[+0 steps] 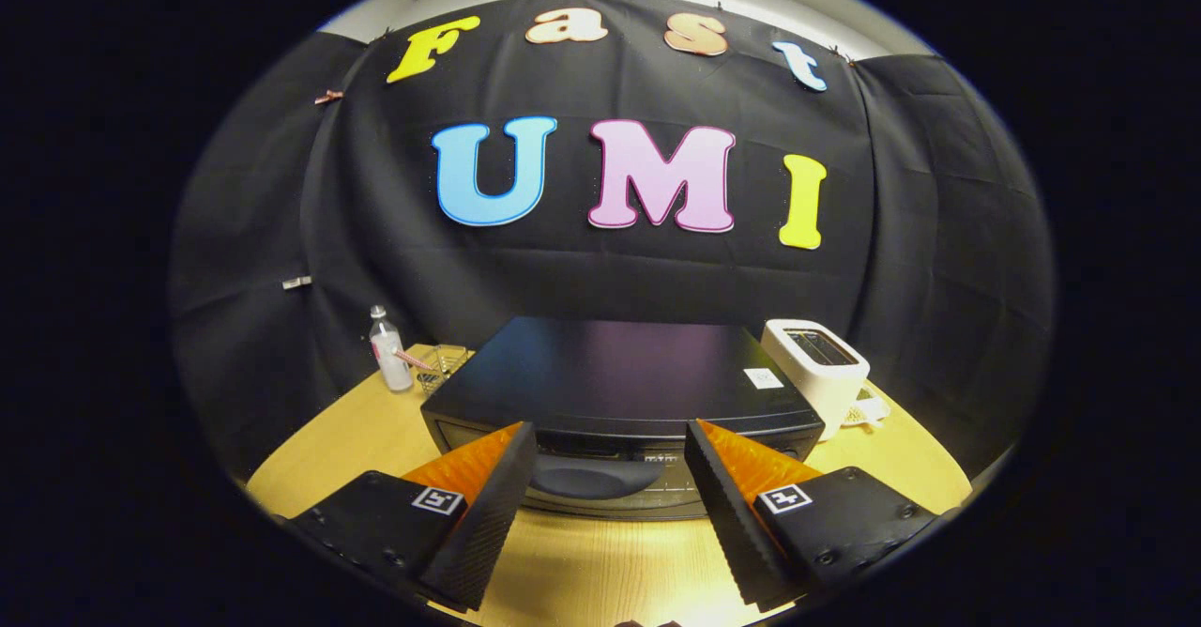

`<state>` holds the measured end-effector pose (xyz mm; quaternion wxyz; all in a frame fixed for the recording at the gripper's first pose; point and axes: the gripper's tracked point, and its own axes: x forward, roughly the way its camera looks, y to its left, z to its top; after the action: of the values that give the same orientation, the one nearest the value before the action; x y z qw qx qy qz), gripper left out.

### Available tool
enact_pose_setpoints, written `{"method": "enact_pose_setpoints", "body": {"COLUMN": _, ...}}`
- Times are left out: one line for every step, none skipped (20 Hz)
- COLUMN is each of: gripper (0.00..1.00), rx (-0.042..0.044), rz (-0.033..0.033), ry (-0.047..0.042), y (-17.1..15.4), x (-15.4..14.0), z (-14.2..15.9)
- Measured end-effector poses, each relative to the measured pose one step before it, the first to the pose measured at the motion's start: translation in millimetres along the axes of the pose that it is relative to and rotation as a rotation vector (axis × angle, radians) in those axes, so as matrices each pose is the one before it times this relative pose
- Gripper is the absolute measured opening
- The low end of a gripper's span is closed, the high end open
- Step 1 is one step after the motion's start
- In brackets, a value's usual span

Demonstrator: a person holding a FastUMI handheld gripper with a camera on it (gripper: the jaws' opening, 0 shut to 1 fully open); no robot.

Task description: Open the toaster oven, put the food inside, and close the toaster oven door.

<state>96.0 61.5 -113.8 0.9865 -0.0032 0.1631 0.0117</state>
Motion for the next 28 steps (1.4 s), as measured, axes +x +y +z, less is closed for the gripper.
{"method": "enact_pose_setpoints", "body": {"gripper": 0.98, "rx": -0.00750, "rz": 0.00399, "ry": 0.01703, "y": 2.91, "x": 7.48, "z": -5.35}}
{"method": "enact_pose_setpoints", "body": {"gripper": 0.98, "rx": -0.00466, "rz": -0.00006, "ry": 0.01646, "y": 1.70, "x": 6.13, "z": -4.34}}
{"method": "enact_pose_setpoints", "body": {"gripper": 0.98, "rx": -0.00316, "rz": -0.00045, "ry": 0.01555, "y": -0.42, "x": 4.98, "z": -4.85}}
{"method": "enact_pose_setpoints", "body": {"gripper": 0.98, "rx": -0.00311, "rz": -0.00273, "ry": 0.01782, "y": 0.53, "x": 5.08, "z": -5.10}}
{"method": "enact_pose_setpoints", "body": {"gripper": 0.98, "rx": -0.00709, "rz": -0.00116, "ry": 0.02345, "y": 0.71, "x": 3.97, "z": -6.28}}
{"method": "enact_pose_setpoints", "body": {"gripper": 0.98, "rx": 0.00824, "rz": 0.01286, "ry": -0.01401, "y": 4.66, "x": 1.95, "z": 3.76}}
{"method": "enact_pose_setpoints", "body": {"gripper": 0.98, "rx": -0.01129, "rz": -0.00033, "ry": -0.00479, "y": 0.51, "x": -0.31, "z": 0.83}}
{"method": "enact_pose_setpoints", "body": {"gripper": 0.96, "rx": -0.00300, "rz": 0.00302, "ry": 0.00603, "y": 0.45, "x": 0.47, "z": -0.27}}
{"method": "enact_pose_setpoints", "body": {"gripper": 0.96, "rx": 0.01001, "rz": -0.00339, "ry": 0.00279, "y": -1.11, "x": 1.59, "z": 0.03}}
{"method": "enact_pose_setpoints", "body": {"gripper": 0.96, "rx": 0.02075, "rz": -0.00234, "ry": 0.01762, "y": -0.80, "x": 2.26, "z": -4.43}}
{"method": "enact_pose_setpoints", "body": {"gripper": 0.96, "rx": 0.03109, "rz": -0.00376, "ry": 0.01264, "y": -1.30, "x": 0.40, "z": -1.90}}
{"method": "enact_pose_setpoints", "body": {"gripper": 0.96, "rx": 0.03152, "rz": -0.00408, "ry": 0.01248, "y": 1.70, "x": 1.20, "z": -0.26}}
{"method": "enact_pose_setpoints", "body": {"gripper": 0.96, "rx": 0.01171, "rz": -0.00424, "ry": 0.00265, "y": 0.68, "x": 2.24, "z": 2.07}}
{"method": "enact_pose_setpoints", "body": {"gripper": 0.96, "rx": -0.00925, "rz": -0.01002, "ry": 0.01606, "y": 0.14, "x": 3.55, "z": -1.98}}
{"method": "enact_pose_setpoints", "body": {"gripper": 0.96, "rx": -0.00906, "rz": -0.00928, "ry": -0.00914, "y": 0.62, "x": -2.62, "z": 2.83}}
{"method": "enact_pose_setpoints", "body": {"gripper": 0.97, "rx": -0.00971, "rz": -0.00129, "ry": 0.00448, "y": 1.13, "x": 3.15, "z": -3.27}}
{"method": "enact_pose_setpoints", "body": {"gripper": 0.97, "rx": 0.00208, "rz": -0.00093, "ry": 0.00238, "y": 1.62, "x": -2.66, "z": -0.87}}
{"method": "enact_pose_setpoints", "body": {"gripper": 0.99, "rx": 0.01324, "rz": 0.00157, "ry": 0.00381, "y": 0.88, "x": 0.35, "z": -2.00}}
{"method": "enact_pose_setpoints", "body": {"gripper": 0.99, "rx": -0.00143, "rz": -0.00099, "ry": 0.01127, "y": 1.07, "x": 1.17, "z": -2.96}}
{"method": "enact_pose_setpoints", "body": {"gripper": 0.99, "rx": -0.00504, "rz": -0.00239, "ry": -0.00998, "y": 0.72, "x": -4.73, "z": 0.31}}
{"method": "enact_pose_setpoints", "body": {"gripper": 0.99, "rx": 0.00096, "rz": -0.00111, "ry": 0.00403, "y": 0.11, "x": -2.49, "z": -2.58}}
{"method": "enact_pose_setpoints", "body": {"gripper": 0.99, "rx": 0.00289, "rz": -0.00080, "ry": -0.00684, "y": -0.66, "x": -2.79, "z": -1.95}}
{"method": "enact_pose_setpoints", "body": {"gripper": 0.99, "rx": -0.00511, "rz": -0.00010, "ry": -0.00023, "y": 0.10, "x": -3.52, "z": -2.84}}
{"method": "enact_pose_setpoints", "body": {"gripper": 0.99, "rx": -0.00776, "rz": -0.00166, "ry": -0.00507, "y": 0.83, "x": -4.43, "z": -1.89}}
{"method": "enact_pose_setpoints", "body": {"gripper": 0.99, "rx": -0.00567, "rz": -0.00231, "ry": 0.00225, "y": -0.41, "x": -4.78, "z": -4.36}}
{"method": "enact_pose_setpoints", "body": {"gripper": 0.99, "rx": -0.00517, "rz": -0.00153, "ry": -0.00218, "y": -0.25, "x": -4.09, "z": -4.37}}
{"method": "enact_pose_setpoints", "body": {"gripper": 0.99, "rx": -0.00348, "rz": -0.00011, "ry": 0.00211, "y": -0.12, "x": -5.54, "z": -4.94}}
{"method": "enact_pose_setpoints", "body": {"gripper": 0.99, "rx": -0.00644, "rz": 0.00172, "ry": -0.00186, "y": 0.59, "x": -4.77, "z": -5.04}}
